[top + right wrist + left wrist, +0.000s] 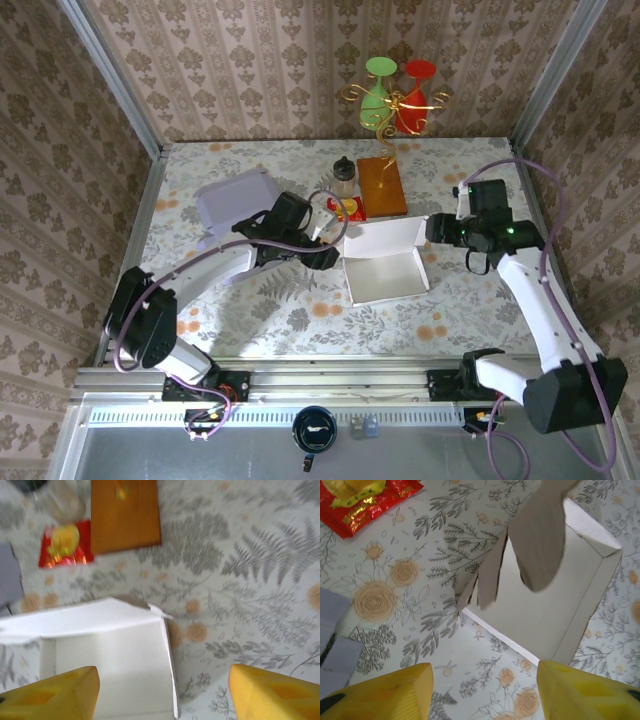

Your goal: Fold the paper box

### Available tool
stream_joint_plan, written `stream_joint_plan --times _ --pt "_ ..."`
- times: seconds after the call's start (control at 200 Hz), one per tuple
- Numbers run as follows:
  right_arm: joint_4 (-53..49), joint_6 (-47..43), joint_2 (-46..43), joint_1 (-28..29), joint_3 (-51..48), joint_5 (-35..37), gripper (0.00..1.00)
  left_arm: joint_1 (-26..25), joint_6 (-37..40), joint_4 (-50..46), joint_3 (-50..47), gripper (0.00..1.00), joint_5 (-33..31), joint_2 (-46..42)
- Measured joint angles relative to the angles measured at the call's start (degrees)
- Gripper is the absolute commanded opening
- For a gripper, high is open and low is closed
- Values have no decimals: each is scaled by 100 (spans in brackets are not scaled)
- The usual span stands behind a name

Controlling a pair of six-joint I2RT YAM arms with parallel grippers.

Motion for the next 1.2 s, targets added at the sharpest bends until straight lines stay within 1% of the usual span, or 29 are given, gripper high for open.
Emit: stream_joint_plan --times 0.175,0.345,0.585,0.68,0.73,0.81,0.89,1.085,1.2 --pt "50 -612 481 -138 -205 -192 72 -2 413 17 212 61 96 291" --pt "225 -1071 809 -162 -101 -382 68 -2 627 17 498 58 201 529" --pt "330 -1471 1421 -162 146 -540 65 -13 765 -31 859 45 267 1025" --pt "348 -1582 1606 -155 343 -586 63 -13 800 -52 949 38 264 1123" --pt "363 -1615 1709 -131 433 -627 61 -17 807 -105 979 32 264 1134" --pt "363 -1692 1851 -76 538 -671 57 -20 822 -175 1062 24 262 1161" --pt "363 -1731 1969 -24 597 -695 54 -24 826 -243 1163 22 256 1217" --pt "393 -1740 2092 9 599 -754 40 -44 824 -308 1237 17 201 1316" --pt "413 -1733 2094 9 599 -772 34 -90 824 -326 1244 14 138 1353"
